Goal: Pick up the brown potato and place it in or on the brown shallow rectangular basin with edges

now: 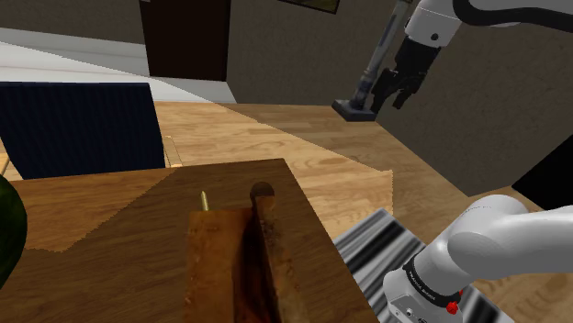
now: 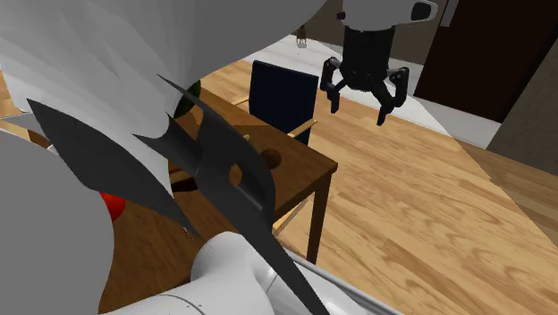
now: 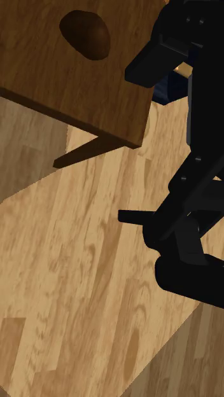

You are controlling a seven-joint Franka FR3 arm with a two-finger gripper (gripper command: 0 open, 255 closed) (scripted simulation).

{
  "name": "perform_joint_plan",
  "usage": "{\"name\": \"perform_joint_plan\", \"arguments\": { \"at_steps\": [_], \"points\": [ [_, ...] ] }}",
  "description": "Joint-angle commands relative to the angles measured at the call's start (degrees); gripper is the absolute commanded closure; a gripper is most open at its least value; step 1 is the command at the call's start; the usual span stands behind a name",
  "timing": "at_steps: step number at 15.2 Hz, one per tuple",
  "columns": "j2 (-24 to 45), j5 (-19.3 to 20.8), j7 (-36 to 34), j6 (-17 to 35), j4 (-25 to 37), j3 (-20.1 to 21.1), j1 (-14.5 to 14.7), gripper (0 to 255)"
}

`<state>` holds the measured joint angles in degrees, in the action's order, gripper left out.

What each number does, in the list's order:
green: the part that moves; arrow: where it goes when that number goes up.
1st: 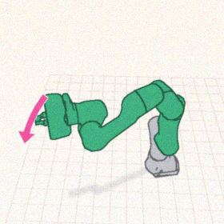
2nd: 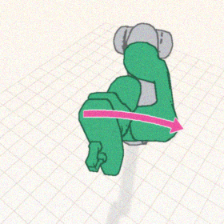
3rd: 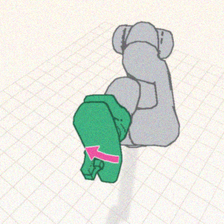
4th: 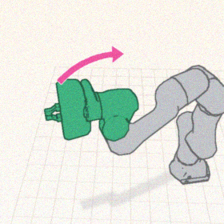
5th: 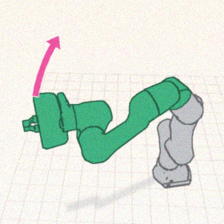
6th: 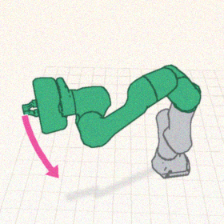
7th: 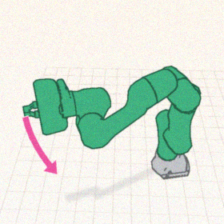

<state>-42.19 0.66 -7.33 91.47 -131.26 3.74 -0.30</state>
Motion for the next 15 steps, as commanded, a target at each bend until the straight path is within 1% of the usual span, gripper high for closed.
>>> {"name": "perform_joint_plan", "arguments": {
  "at_steps": [1,8,12,15],
  "points": [
    [0.0,0.0,0.0,0.0,0.0,0.0,0.0,0],
    [6.5,-2.6,-11.2,6.2,-2.1,9.2,1.2,0],
    [12.1,-3.2,-17.8,9.8,-1.6,14.3,1.5,0],
    [17.2,-2.9,-23.0,12.3,-0.4,18.1,1.6,0]
  ]
}}
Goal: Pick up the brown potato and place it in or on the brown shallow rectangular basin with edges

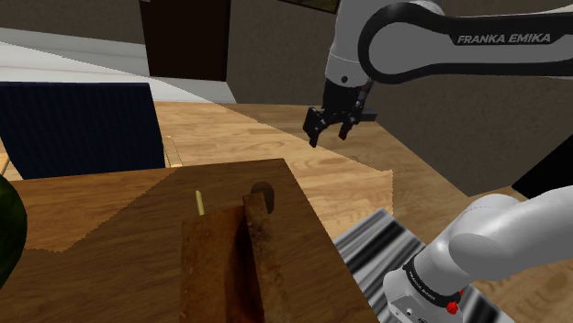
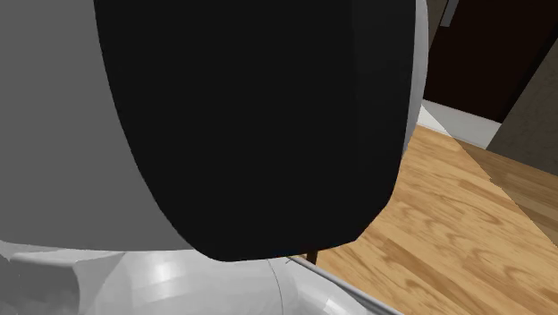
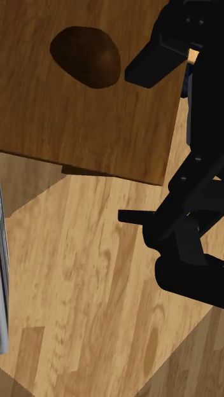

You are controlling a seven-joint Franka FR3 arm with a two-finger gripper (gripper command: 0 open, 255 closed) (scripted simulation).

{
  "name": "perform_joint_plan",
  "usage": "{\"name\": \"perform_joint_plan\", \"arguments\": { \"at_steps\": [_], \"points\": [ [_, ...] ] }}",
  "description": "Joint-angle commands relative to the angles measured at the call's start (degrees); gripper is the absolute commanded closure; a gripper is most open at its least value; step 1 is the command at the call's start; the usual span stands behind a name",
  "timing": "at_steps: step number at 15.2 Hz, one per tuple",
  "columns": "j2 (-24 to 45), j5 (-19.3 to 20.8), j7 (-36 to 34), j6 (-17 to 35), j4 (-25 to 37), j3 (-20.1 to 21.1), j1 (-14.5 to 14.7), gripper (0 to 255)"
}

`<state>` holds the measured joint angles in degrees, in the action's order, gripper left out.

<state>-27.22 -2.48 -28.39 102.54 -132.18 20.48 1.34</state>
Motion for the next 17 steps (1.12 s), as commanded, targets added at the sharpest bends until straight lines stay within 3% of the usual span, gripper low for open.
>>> {"name": "perform_joint_plan", "arguments": {
  "at_steps": [1,10,15,17],
  "points": [
    [4.1,0.5,-3.7,2.1,1.1,2.7,-0.1,0],
    [24.6,7.9,-21.6,7.2,9.7,12.0,0.1,0],
    [37.6,14.8,-31.5,7.5,17.1,13.6,2.9,0],
    [37.9,15.1,-31.8,8.9,15.9,13.4,3.0,0]
  ]
}}
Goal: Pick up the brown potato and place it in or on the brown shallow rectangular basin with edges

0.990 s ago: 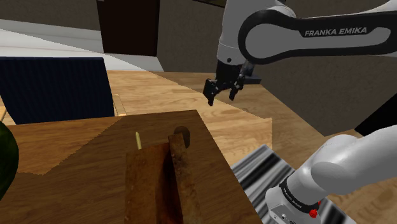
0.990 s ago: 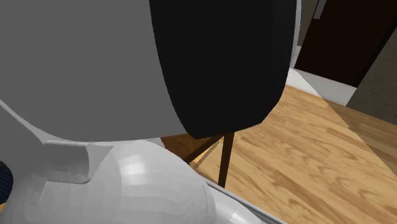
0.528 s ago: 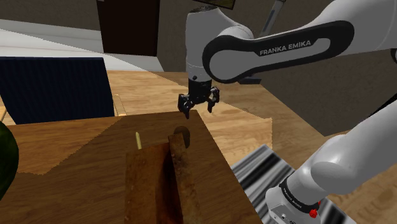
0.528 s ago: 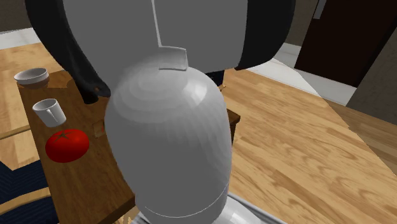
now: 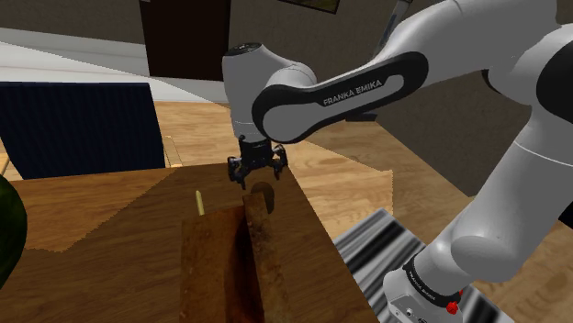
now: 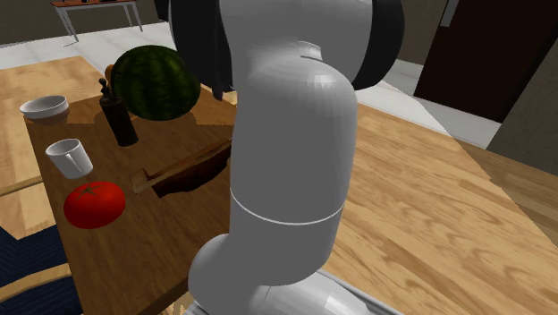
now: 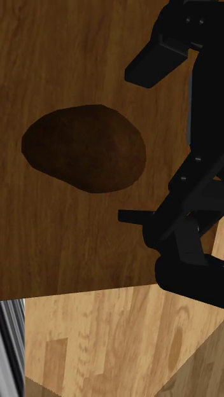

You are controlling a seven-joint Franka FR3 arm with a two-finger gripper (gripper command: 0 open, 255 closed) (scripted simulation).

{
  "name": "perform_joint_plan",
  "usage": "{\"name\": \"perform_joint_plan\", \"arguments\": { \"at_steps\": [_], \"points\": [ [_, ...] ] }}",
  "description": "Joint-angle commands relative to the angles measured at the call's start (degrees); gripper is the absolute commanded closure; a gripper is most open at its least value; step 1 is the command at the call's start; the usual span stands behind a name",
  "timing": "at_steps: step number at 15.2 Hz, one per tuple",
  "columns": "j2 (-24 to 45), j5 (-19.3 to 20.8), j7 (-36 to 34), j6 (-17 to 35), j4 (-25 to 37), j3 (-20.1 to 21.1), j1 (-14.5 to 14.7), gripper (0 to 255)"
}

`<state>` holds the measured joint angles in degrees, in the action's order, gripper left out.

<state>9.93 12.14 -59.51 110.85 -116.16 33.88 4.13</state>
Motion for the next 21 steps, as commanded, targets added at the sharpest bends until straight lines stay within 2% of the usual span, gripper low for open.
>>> {"name": "perform_joint_plan", "arguments": {
  "at_steps": [1,6,13,14,21],
  "points": [
    [1.0,0.7,-0.8,1.4,-0.7,-0.1,0.2,0],
    [2.1,1.7,-1.5,4.6,-3.2,-0.5,0.1,0],
    [2.1,1.7,-1.4,4.6,-3.1,-0.5,0.1,0],
    [2.1,1.7,-1.4,4.6,-3.1,-0.5,0.1,255],
    [2.0,1.7,-1.4,4.6,-3.2,-0.5,0.1,255]
  ]
}}
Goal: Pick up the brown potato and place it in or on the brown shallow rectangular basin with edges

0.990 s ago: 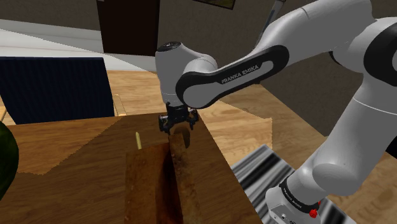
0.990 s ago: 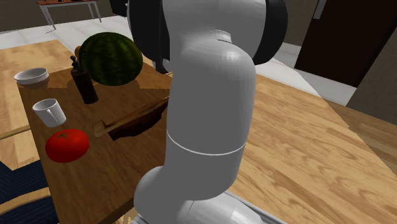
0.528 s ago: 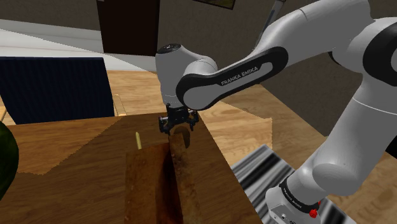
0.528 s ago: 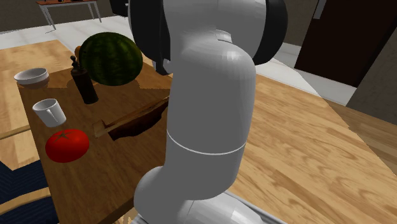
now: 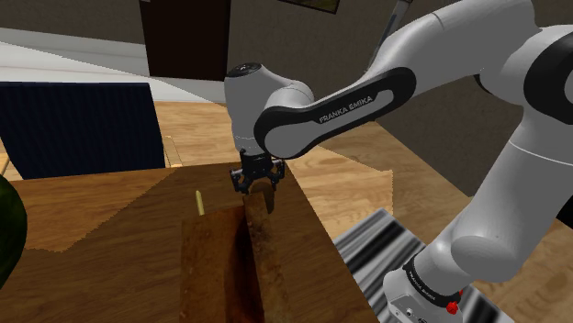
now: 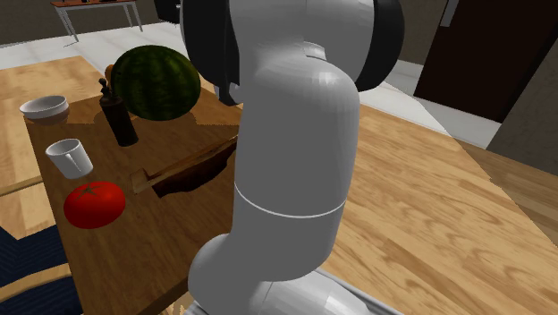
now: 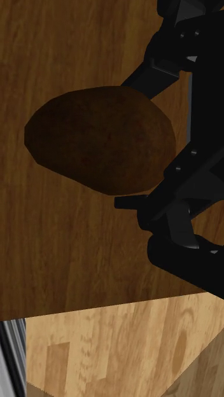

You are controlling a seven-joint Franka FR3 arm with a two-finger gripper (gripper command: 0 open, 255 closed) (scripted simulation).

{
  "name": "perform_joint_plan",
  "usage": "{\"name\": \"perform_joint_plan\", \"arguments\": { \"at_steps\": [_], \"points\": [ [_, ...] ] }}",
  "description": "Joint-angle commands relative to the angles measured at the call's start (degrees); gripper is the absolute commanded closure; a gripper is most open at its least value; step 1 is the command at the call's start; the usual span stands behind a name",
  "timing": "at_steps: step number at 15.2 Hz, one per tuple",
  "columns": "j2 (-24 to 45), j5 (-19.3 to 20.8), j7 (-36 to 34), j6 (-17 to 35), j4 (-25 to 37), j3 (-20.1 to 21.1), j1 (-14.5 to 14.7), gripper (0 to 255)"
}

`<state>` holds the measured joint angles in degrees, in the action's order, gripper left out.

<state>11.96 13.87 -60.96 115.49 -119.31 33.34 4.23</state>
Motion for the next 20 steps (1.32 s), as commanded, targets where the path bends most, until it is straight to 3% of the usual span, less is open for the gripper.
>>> {"name": "perform_joint_plan", "arguments": {
  "at_steps": [1,20],
  "points": [
    [0.0,0.0,0.0,0.0,0.0,0.0,0.0,255],
    [-7.1,-4.9,4.4,-12.1,6.7,0.9,-0.9,255]
  ]
}}
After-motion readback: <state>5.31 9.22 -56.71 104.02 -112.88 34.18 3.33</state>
